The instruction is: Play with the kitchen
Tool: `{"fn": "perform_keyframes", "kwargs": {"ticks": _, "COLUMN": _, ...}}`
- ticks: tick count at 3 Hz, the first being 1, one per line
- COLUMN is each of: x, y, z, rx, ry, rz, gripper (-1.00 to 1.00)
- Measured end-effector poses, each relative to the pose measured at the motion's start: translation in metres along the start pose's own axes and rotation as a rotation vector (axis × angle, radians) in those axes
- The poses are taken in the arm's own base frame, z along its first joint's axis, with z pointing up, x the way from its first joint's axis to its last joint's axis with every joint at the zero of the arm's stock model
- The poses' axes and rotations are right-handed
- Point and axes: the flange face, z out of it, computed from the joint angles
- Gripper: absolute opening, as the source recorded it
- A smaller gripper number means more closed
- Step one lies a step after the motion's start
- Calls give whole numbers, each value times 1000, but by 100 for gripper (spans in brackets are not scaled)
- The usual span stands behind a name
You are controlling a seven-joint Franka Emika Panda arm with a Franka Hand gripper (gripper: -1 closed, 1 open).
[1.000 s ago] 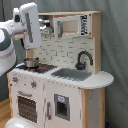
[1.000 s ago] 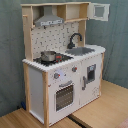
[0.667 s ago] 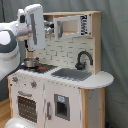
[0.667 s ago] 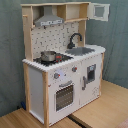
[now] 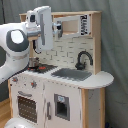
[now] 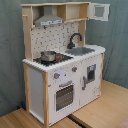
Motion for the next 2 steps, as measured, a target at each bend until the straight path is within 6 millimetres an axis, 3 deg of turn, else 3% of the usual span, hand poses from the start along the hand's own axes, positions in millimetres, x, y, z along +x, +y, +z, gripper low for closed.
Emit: {"fn": "perform_keyframes", "kwargs": {"ticks": 2, "x": 2, "y": 0, "z": 27, "rx": 69, "ry": 53, "rz": -118, "gripper": -100}}
